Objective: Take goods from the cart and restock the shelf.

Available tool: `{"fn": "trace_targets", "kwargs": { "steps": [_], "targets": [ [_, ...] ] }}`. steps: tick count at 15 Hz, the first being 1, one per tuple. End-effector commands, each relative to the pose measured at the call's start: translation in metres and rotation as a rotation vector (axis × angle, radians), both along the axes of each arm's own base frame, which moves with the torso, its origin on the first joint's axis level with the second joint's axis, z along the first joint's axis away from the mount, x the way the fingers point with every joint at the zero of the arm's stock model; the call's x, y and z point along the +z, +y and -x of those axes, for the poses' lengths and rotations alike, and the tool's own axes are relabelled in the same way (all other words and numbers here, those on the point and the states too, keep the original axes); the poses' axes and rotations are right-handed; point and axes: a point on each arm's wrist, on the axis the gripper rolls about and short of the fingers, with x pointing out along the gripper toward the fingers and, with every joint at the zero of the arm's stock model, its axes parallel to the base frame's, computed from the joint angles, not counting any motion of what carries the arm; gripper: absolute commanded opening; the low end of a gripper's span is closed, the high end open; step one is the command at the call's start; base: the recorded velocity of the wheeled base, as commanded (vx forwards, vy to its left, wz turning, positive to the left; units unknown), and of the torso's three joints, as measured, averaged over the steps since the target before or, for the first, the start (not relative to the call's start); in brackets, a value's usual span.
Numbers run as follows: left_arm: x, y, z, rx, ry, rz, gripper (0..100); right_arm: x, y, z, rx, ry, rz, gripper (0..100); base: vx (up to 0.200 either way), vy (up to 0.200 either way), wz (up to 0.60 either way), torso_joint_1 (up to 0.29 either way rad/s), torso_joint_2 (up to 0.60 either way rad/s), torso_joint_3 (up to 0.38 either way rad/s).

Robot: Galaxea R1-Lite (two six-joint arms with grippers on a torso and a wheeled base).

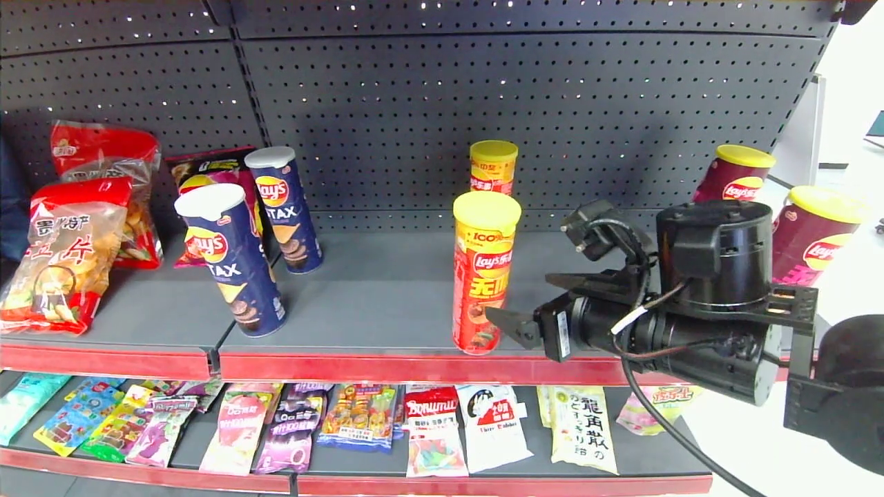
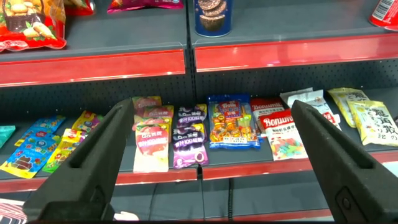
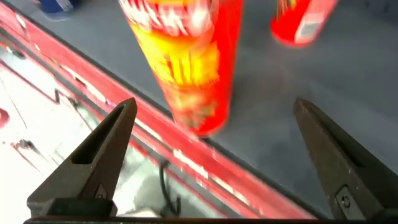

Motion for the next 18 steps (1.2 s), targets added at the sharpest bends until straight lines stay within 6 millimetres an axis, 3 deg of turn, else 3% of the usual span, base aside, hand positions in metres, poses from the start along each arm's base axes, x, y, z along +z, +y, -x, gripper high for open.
{"fn": "trace_targets", "kwargs": {
  "steps": [1, 9, 18],
  "targets": [
    [0.0, 0.0, 0.0, 0.0, 0.002, -0.001, 100, 0.001, 0.001, 0.001, 0.017, -0.011, -0.004, 100, 0.0, 0.0, 0.0, 0.0, 0.0, 0.0],
    [0.0, 0.0, 0.0, 0.001, 0.002, 0.001, 100, 0.012, 0.002, -0.003, 0.037, -0.102, -0.041, 100, 0.0, 0.0, 0.0, 0.0, 0.0, 0.0],
    [0.0, 0.0, 0.0, 0.0, 0.002, -0.001, 100, 0.011, 0.002, -0.003, 0.129, -0.09, -0.051, 100, 0.0, 0.0, 0.0, 0.0, 0.0, 0.0]
  ]
}}
